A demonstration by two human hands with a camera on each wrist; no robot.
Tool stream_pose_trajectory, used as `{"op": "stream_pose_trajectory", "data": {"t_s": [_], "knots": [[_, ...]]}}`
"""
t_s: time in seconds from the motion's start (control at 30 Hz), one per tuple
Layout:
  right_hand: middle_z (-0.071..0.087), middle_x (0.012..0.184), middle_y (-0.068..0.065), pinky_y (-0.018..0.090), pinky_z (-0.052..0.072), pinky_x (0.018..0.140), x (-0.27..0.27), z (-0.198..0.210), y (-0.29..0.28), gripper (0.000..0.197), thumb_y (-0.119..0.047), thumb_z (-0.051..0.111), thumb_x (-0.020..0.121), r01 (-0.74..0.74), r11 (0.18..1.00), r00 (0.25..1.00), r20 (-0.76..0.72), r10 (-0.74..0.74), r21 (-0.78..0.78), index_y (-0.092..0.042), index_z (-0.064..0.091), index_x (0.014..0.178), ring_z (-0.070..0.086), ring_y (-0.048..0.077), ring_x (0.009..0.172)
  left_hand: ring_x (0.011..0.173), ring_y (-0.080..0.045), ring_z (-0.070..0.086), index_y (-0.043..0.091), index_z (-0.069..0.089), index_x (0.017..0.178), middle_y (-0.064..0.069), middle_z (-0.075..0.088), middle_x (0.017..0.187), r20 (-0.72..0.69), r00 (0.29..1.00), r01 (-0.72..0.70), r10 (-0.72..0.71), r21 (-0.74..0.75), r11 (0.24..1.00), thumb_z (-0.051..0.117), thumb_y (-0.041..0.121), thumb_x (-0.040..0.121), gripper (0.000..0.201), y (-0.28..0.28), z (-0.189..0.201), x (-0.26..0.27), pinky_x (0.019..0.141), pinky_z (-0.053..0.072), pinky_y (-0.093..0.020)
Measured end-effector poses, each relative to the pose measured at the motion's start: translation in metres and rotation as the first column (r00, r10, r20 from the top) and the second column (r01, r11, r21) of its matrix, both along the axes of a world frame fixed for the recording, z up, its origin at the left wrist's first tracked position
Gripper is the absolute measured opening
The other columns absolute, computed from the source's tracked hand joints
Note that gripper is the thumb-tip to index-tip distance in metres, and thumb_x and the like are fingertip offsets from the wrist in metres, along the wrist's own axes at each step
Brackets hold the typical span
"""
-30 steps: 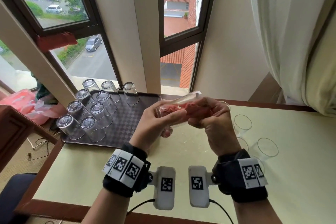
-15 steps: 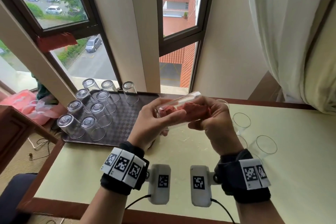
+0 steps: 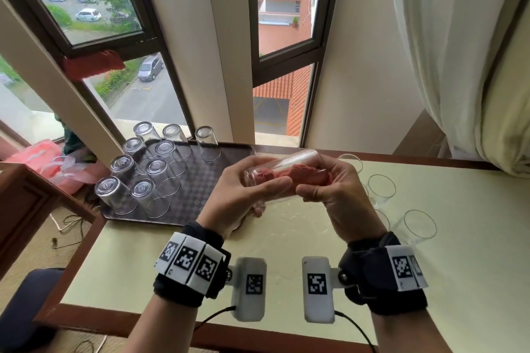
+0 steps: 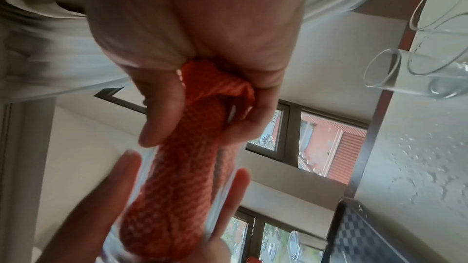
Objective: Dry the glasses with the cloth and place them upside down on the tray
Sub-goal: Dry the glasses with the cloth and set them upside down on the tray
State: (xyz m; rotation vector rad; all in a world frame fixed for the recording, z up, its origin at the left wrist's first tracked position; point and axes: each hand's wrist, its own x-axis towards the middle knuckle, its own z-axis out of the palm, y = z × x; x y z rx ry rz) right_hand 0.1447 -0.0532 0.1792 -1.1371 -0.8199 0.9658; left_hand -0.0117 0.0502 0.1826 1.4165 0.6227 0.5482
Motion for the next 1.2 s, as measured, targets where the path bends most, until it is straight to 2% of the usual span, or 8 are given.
{"op": "stream_pose_trajectory", "data": {"t_s": [0.13,0.3,0.53,0.63,0.7,0.8,1.07,1.2], "knots": [[0.068,0.082,0.007,0.022,0.052,0.055,0.003,0.001,0.002,0.03,-0.009,0.073,0.063,-0.042,0.998,0.999,0.029,0.044,-0.057,-0.003,0.064,0.091,0.062,0.014,0.071,0.069,-0.033,0.069,0.018,0.067,0.113,-0.008,0.076,0.095,0.061,0.997,-0.041,0.036,0.087,0.995,0.092,0.031,0.057,0.063,-0.002,0.0,-0.002,0.062,0.061,-0.04],[0.068,0.08,0.006,0.02,0.047,0.048,0.012,0.001,0.004,0.031,-0.023,0.081,0.056,-0.096,0.994,0.991,-0.097,0.09,-0.061,-0.015,0.074,0.085,0.059,0.015,0.065,0.098,-0.014,0.074,0.025,0.063,0.122,0.006,0.07,0.116,0.08,0.997,-0.05,0.021,0.375,0.926,0.09,0.037,0.06,0.068,-0.008,-0.001,-0.003,0.08,0.061,-0.027],[0.071,0.097,0.026,0.029,0.057,0.066,0.004,0.005,0.008,0.023,0.011,0.073,0.064,0.018,1.0,0.998,-0.058,-0.018,0.015,-0.002,0.061,0.078,0.067,0.029,0.085,0.067,-0.034,0.058,0.028,0.066,0.114,0.0,0.076,0.091,0.05,0.999,-0.012,0.012,0.009,1.0,0.091,0.063,0.043,0.083,0.001,-0.001,0.004,0.049,0.053,-0.027],[0.069,0.095,0.022,0.026,0.056,0.061,0.007,0.009,0.01,0.026,-0.001,0.074,0.07,-0.039,0.995,0.997,0.064,0.045,-0.093,0.001,0.06,0.092,0.067,0.02,0.081,0.071,-0.048,0.065,0.022,0.068,0.114,-0.004,0.077,0.098,0.073,0.995,-0.078,0.072,0.082,0.994,0.093,0.052,0.049,0.077,0.003,-0.003,0.002,0.058,0.061,-0.047],[0.069,0.092,0.011,0.024,0.054,0.055,0.013,0.009,0.011,0.038,-0.015,0.074,0.068,-0.133,0.98,0.99,0.02,0.138,-0.147,-0.001,0.062,0.101,0.068,0.017,0.078,0.087,-0.03,0.075,0.022,0.067,0.12,-0.005,0.075,0.11,0.059,0.995,-0.096,0.085,0.218,0.971,0.094,0.039,0.057,0.071,0.005,-0.006,0.0,0.074,0.061,-0.055],[0.068,0.088,0.008,0.022,0.048,0.049,0.02,0.01,0.012,0.059,-0.025,0.079,0.056,-0.162,0.974,0.987,-0.037,0.159,-0.157,0.001,0.062,0.106,0.066,0.015,0.073,0.101,-0.019,0.073,0.024,0.065,0.125,-0.001,0.071,0.12,0.077,0.994,-0.095,0.074,0.328,0.94,0.092,0.037,0.06,0.071,0.0,-0.011,0.002,0.084,0.062,-0.039],[0.065,0.079,0.008,0.023,0.052,0.058,0.014,0.012,0.015,0.024,-0.005,0.072,0.061,-0.068,0.995,0.997,0.033,0.07,-0.076,-0.004,0.063,0.083,0.06,0.015,0.071,0.078,-0.033,0.065,0.022,0.072,0.111,-0.008,0.076,0.101,0.063,0.995,-0.077,0.08,-0.042,0.996,0.09,0.06,0.05,0.074,0.004,-0.008,0.007,0.064,0.056,-0.034],[0.069,0.082,0.001,0.024,0.054,0.055,0.017,0.019,0.017,0.02,-0.015,0.069,0.069,-0.132,0.984,0.989,0.049,0.139,-0.122,-0.009,0.065,0.088,0.065,0.015,0.076,0.069,-0.028,0.062,0.014,0.071,0.106,-0.008,0.076,0.087,0.078,0.99,-0.119,0.121,-0.035,0.992,0.083,0.044,0.055,0.06,0.008,-0.002,0.007,0.048,0.051,-0.023]]}}
